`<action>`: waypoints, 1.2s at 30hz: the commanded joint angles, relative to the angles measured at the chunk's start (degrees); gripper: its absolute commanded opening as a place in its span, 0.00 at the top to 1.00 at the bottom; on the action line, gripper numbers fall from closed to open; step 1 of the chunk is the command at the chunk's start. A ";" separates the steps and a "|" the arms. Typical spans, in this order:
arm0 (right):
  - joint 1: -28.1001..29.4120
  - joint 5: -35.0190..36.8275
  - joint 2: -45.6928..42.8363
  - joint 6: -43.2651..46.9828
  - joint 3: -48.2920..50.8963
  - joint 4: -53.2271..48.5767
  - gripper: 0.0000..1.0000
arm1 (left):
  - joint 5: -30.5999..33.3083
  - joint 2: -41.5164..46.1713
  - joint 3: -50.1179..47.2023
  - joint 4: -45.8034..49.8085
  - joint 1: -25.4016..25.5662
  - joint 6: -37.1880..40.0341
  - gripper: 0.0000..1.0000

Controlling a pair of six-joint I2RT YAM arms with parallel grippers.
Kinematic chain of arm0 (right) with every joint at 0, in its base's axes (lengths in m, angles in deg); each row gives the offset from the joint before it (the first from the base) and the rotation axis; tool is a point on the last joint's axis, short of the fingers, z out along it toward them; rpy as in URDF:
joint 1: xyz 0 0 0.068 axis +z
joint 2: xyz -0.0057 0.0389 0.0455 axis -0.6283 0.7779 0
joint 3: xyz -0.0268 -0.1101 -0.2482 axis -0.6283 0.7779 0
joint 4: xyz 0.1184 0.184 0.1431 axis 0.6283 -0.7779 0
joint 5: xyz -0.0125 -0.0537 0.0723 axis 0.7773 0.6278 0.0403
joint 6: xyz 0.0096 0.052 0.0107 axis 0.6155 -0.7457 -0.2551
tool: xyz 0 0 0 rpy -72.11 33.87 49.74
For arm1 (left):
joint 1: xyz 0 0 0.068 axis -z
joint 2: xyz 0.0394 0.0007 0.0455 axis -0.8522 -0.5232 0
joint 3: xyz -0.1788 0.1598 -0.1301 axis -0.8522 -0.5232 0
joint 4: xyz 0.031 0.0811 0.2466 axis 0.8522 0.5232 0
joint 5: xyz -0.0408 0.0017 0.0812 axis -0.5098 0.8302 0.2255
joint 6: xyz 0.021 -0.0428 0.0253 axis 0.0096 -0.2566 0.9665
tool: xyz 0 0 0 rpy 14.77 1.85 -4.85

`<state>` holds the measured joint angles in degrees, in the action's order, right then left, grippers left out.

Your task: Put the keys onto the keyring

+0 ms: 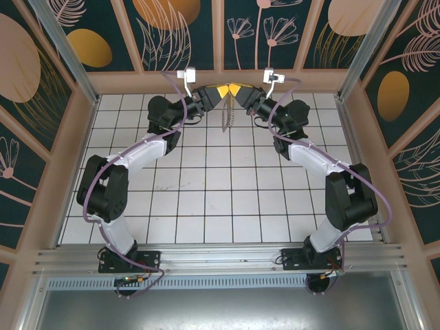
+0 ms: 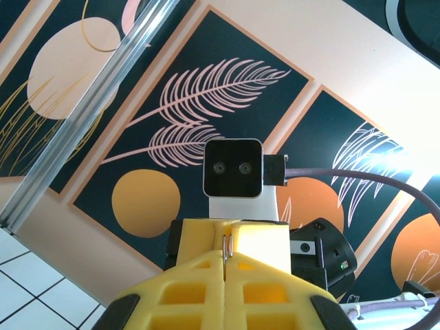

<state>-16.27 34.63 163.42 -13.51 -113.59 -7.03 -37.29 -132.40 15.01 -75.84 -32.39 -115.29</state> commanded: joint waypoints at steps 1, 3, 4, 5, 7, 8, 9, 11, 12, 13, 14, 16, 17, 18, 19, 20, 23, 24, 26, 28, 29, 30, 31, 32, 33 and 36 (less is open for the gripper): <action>-0.24 -1.35 -2.00 1.16 0.23 0.84 1.00 | -0.66 0.47 2.42 -1.41 0.57 1.63 1.00; -1.04 -1.80 -1.92 1.16 -0.07 0.44 1.00 | -1.08 0.94 3.03 1.48 0.57 3.71 0.82; -1.50 -2.20 -1.94 1.04 -0.21 0.20 1.00 | -1.02 1.45 3.40 3.79 0.52 5.59 0.73; -2.08 -2.73 -1.91 1.16 -0.42 -0.11 1.00 | -0.93 2.08 3.67 5.92 0.48 7.16 0.67; -3.27 -3.89 -1.96 1.46 -0.78 -1.19 1.00 | -0.44 3.68 4.30 11.39 0.29 12.05 0.56; -3.85 -4.73 -1.99 1.55 -1.06 -1.61 1.00 | -0.34 4.25 4.67 13.70 0.01 13.99 0.53; -4.49 -5.80 -1.89 1.63 -1.47 -2.16 1.00 | -0.41 4.34 5.23 16.25 -0.21 16.19 0.50; -5.58 -8.10 -1.71 2.40 -2.72 -3.69 1.00 | -0.90 4.34 7.06 21.68 -0.74 20.03 0.47; -6.05 -9.22 -1.63 3.18 -3.47 -5.14 1.00 | -1.36 4.32 8.10 24.19 -0.88 21.95 0.46; -6.36 -10.30 -1.62 4.17 -4.20 -6.45 1.00 | -1.76 4.29 9.19 26.56 -1.09 23.58 0.45; -6.64 -11.67 -1.50 5.34 -5.19 -8.39 1.00 | -2.33 4.31 10.46 29.29 -1.39 25.41 0.44; -7.02 -14.35 -1.08 7.99 -7.19 -12.06 1.00 | -3.84 3.99 13.23 34.20 -1.66 28.52 0.43; -7.31 -15.73 -0.77 9.27 -8.27 -14.13 1.00 | -4.78 3.29 14.86 36.61 -1.85 29.97 0.43; -7.49 -16.92 -0.33 10.64 -9.31 -16.11 1.00 | -5.53 2.62 16.35 38.79 -2.10 31.26 0.42; -7.81 -17.90 0.06 11.64 -10.22 -17.81 1.00 | -6.14 1.89 17.40 40.15 -2.30 32.15 0.43; -8.13 -18.83 0.52 12.37 -11.36 -19.44 1.00 | -7.13 1.20 18.58 41.43 -2.41 33.01 0.42; -9.39 -22.02 2.46 12.85 -14.53 -21.55 1.00 | -9.06 -0.87 22.16 44.46 -3.01 34.77 0.44; -9.76 -22.95 3.10 12.94 -15.67 -22.20 1.00 | -9.96 -1.50 23.14 44.93 -3.25 34.97 0.44; -10.32 -24.41 4.33 12.87 -17.76 -23.23 1.00 | -11.84 -2.77 24.88 45.73 -3.63 35.26 0.46; -10.55 -25.96 5.33 12.77 -19.55 -23.79 1.00 | -13.53 -3.92 26.54 46.32 -3.90 35.51 0.47; -10.57 -26.67 5.81 12.84 -20.46 -24.39 1.00 | -14.65 -4.52 27.44 46.55 -4.07 35.52 0.47; -10.54 -27.27 6.30 13.07 -21.18 -24.95 1.00 | -15.67 -5.14 28.14 46.62 -4.05 35.34 0.47; -10.60 -27.64 6.53 13.08 -21.72 -25.26 1.00 | -16.45 -5.52 28.77 46.89 -4.09 35.37 0.47; -10.61 -27.92 6.83 12.97 -22.16 -25.47 1.00 | -17.08 -5.97 29.42 47.08 -4.10 35.35 0.47; -10.56 -28.21 7.15 12.84 -22.40 -25.24 1.00 | -17.54 -6.47 30.02 47.36 -4.14 35.35 0.47; -10.61 -28.65 7.69 11.72 -22.92 -24.15 1.00 | -18.22 -7.42 31.09 47.58 -4.13 35.08 0.48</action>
<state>-26.79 8.71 170.88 -1.73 -133.90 -32.98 -52.26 -139.02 43.38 -29.04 -36.23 -81.17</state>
